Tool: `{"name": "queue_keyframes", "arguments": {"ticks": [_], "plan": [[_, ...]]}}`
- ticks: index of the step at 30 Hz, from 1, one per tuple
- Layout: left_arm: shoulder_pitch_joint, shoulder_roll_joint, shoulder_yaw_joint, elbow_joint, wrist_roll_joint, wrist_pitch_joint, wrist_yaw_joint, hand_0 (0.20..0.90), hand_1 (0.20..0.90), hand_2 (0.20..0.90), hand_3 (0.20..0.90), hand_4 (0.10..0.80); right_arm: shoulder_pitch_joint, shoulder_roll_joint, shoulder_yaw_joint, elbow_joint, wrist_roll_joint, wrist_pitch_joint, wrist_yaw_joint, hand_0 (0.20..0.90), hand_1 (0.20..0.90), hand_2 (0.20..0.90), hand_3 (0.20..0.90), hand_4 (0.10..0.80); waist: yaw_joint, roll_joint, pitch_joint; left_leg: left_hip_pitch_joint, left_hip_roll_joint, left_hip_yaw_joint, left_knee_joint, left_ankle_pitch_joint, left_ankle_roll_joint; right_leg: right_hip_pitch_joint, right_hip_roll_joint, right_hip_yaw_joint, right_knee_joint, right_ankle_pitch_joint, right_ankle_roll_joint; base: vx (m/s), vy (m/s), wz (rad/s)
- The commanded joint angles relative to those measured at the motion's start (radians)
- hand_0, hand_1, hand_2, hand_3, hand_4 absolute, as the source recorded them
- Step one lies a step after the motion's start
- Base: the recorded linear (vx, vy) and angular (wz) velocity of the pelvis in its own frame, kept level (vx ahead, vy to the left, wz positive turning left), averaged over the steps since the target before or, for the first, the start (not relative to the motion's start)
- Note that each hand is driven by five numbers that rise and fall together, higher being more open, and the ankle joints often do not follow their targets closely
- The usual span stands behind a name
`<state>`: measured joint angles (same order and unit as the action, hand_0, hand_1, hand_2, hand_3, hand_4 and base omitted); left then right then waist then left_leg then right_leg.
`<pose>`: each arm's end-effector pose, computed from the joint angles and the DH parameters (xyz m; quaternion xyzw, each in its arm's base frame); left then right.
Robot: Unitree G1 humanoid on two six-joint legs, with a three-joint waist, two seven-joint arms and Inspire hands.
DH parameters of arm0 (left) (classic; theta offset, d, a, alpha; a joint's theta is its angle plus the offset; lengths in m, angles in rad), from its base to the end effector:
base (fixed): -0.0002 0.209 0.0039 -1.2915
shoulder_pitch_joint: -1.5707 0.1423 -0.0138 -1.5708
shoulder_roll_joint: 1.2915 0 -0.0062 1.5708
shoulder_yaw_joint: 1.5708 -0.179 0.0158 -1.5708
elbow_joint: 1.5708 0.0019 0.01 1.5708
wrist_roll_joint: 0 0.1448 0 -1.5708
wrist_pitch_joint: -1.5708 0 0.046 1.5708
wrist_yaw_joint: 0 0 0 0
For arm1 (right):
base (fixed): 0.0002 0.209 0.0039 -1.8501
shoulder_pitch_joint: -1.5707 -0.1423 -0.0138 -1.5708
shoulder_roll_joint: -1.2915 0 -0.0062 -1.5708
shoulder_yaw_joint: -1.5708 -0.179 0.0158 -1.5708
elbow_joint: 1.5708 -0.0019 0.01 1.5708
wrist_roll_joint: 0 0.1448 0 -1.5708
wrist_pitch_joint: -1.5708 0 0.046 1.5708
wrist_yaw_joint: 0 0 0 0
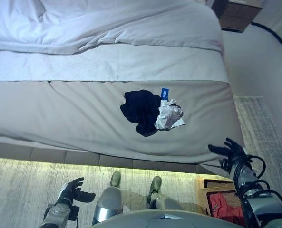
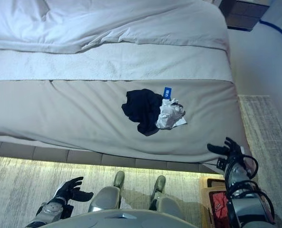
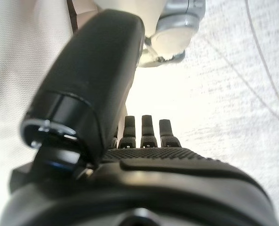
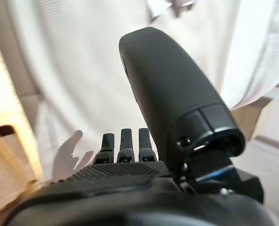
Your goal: Pick up the clothes from the bed and place them into the basket
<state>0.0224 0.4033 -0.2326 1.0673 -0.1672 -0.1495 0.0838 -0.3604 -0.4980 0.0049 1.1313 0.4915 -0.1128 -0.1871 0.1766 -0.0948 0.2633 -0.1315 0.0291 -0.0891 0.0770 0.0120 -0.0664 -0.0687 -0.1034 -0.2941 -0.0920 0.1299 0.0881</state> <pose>0.0985 0.2637 -0.0924 0.1804 0.4514 0.0717 0.8709 0.2158 -0.3031 -0.0178 -0.0205 0.2660 -0.2951 0.9175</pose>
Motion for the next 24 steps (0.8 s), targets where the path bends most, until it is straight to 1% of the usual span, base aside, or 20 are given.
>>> {"name": "queue_keyframes", "arguments": {"ticks": [1, 2, 4, 7, 10, 11, 12, 13, 15, 17, 21, 22, 23, 24], "plan": [[-0.022, 0.016, 0.011, -0.021, -0.005, -0.065, 0.023, 0.900, 0.900, 0.900, 0.900, 0.800, -0.090, -0.119, -0.006, -0.079, 0.052, -0.091, -0.025, 0.900, 0.900, 0.900, 0.900, 0.800, 0.055, 0.065, 0.033, -0.072, 0.038, 0.127, -0.006, 0.037, -0.003, -0.041, -0.013, -0.010, 0.175, -0.121, -0.006, -0.003, -0.107, 0.22], [-0.021, 0.017, 0.014, -0.025, 0.002, -0.074, 0.018, 0.900, 0.900, 0.900, 0.900, 0.800, -0.112, -0.130, -0.008, -0.083, 0.072, -0.104, -0.020, 0.900, 0.900, 0.900, 0.900, 0.800, 0.063, 0.072, 0.056, -0.118, 0.042, 0.129, 0.035, 0.041, -0.013, -0.065, -0.018, -0.027, 0.199, -0.125, -0.019, 0.022, -0.101, 0.25], [-0.018, 0.019, 0.015, -0.023, 0.009, -0.079, 0.016, 0.900, 0.900, 0.900, 0.900, 0.800, -0.137, -0.142, -0.007, -0.081, 0.103, -0.132, 0.003, 0.900, 0.900, 0.900, 0.900, 0.800, 0.068, 0.084, 0.077, -0.162, 0.047, 0.136, 0.082, 0.037, -0.023, -0.094, -0.021, -0.042, 0.236, -0.140, -0.030, 0.050, -0.083, 0.41], [-0.011, 0.037, 0.019, -0.010, 0.018, -0.124, 0.008, 0.900, 0.900, 0.900, 0.900, 0.800, -0.229, -0.168, 0.015, -0.073, 0.137, -0.149, 0.014, 0.900, 0.900, 0.900, 0.900, 0.800, 0.087, 0.101, 0.104, -0.228, 0.039, 0.099, 0.102, 0.046, -0.011, -0.194, -0.018, -0.055, 0.317, -0.156, -0.051, 0.034, -0.042, 0.26], [-0.003, 0.038, 0.012, -0.007, 0.015, -0.145, 0.013, 0.900, 0.900, 0.900, 0.900, 0.800, -0.276, -0.184, 0.027, -0.068, 0.151, -0.164, 0.022, 0.900, 0.900, 0.900, 0.900, 0.800, 0.096, 0.117, 0.113, -0.266, 0.032, 0.080, 0.118, 0.054, -0.009, -0.251, -0.022, -0.057, 0.365, -0.163, -0.060, 0.062, 0.010, 0.09], [-0.005, 0.037, 0.012, -0.010, -0.001, -0.152, 0.019, 0.900, 0.900, 0.900, 0.900, 0.800, -0.323, -0.207, 0.037, -0.069, 0.160, -0.158, 0.015, 0.900, 0.900, 0.900, 0.900, 0.800, 0.102, 0.130, 0.123, -0.304, 0.024, 0.069, 0.142, 0.056, -0.008, -0.293, -0.030, -0.061, 0.398, -0.166, -0.064, 0.045, 0.031, 0.09], [-0.005, 0.038, 0.015, -0.013, -0.011, -0.152, 0.020, 0.900, 0.900, 0.900, 0.900, 0.800, -0.347, -0.217, 0.041, -0.069, 0.165, -0.159, 0.018, 0.900, 0.900, 0.900, 0.900, 0.800, 0.105, 0.137, 0.129, -0.322, 0.020, 0.066, 0.155, 0.054, -0.005, -0.318, -0.036, -0.061, 0.418, -0.168, -0.063, 0.125, 0.012, 0.13], [-0.004, 0.039, 0.016, -0.013, -0.016, -0.153, 0.019, 0.900, 0.900, 0.900, 0.900, 0.800, -0.362, -0.222, 0.044, -0.070, 0.166, -0.162, 0.027, 0.900, 0.900, 0.900, 0.900, 0.800, 0.104, 0.139, 0.128, -0.323, 0.017, 0.056, 0.163, 0.027, -0.010, -0.327, -0.036, -0.045, 0.437, -0.194, -0.051, 0.106, 0.017, 0.24], [-0.003, 0.041, 0.021, -0.009, -0.026, -0.168, 0.013, 0.900, 0.900, 0.900, 0.900, 0.800, -0.428, -0.238, 0.066, -0.074, 0.151, -0.163, 0.064, 0.900, 0.900, 0.900, 0.900, 0.800, 0.108, 0.155, 0.144, -0.379, 0.008, 0.050, 0.200, 0.026, -0.003, -0.389, -0.047, -0.039, 0.490, -0.203, -0.050, 0.048, 0.026, 0.20], [-0.002, 0.043, 0.026, -0.005, -0.039, -0.166, 0.013, 0.900, 0.900, 0.900, 0.900, 0.800, -0.466, -0.245, 0.085, -0.071, 0.148, -0.150, 0.090, 0.900, 0.900, 0.900, 0.900, 0.800, 0.110, 0.163, 0.149, -0.407, 0.008, 0.050, 0.215, 0.027, 0.000, -0.420, -0.052, -0.035, 0.518, -0.209, -0.050, 0.010, 0.028, 0.06], [-0.010, 0.048, 0.041, 0.016, -0.050, -0.175, -0.010, 0.900, 0.900, 0.900, 0.900, 0.800, -0.538, -0.241, 0.130, -0.049, 0.172, -0.096, 0.133, 0.900, 0.900, 0.900, 0.900, 0.800, 0.113, 0.179, 0.164, -0.455, 0.010, 0.046, 0.229, 0.037, 0.002, -0.470, -0.052, -0.028, 0.559, -0.224, -0.054, 0.001, 0.006, 0.01], [-0.012, 0.051, 0.047, 0.030, -0.055, -0.184, -0.022, 0.900, 0.900, 0.900, 0.900, 0.800, -0.549, -0.235, 0.134, -0.023, 0.173, -0.034, 0.127, 0.900, 0.900, 0.900, 0.900, 0.800, 0.113, 0.182, 0.165, -0.460, 0.011, 0.049, 0.229, 0.039, 0.002, -0.475, -0.051, -0.028, 0.559, -0.225, -0.054, 0.000, 0.000, 0.00], [-0.013, 0.051, 0.049, 0.034, -0.054, -0.185, -0.026, 0.900, 0.900, 0.900, 0.900, 0.800, -0.556, -0.231, 0.141, -0.009, 0.166, -0.028, 0.138, 0.900, 0.900, 0.900, 0.900, 0.800, 0.114, 0.183, 0.165, -0.459, 0.013, 0.049, 0.224, 0.040, 0.003, -0.476, -0.049, -0.027, 0.559, -0.228, -0.055, -0.016, 0.020, -0.04], [-0.015, 0.054, 0.048, 0.035, -0.053, -0.185, -0.028, 0.900, 0.900, 0.900, 0.900, 0.800, -0.566, -0.224, 0.154, 0.005, 0.161, -0.025, 0.149, 0.832, 0.832, 0.832, 0.820, 0.720, 0.117, 0.184, 0.165, -0.459, 0.016, 0.051, 0.219, 0.042, 0.003, -0.475, -0.050, -0.031, 0.558, -0.228, -0.056, -0.009, 0.006, -0.03]]}}
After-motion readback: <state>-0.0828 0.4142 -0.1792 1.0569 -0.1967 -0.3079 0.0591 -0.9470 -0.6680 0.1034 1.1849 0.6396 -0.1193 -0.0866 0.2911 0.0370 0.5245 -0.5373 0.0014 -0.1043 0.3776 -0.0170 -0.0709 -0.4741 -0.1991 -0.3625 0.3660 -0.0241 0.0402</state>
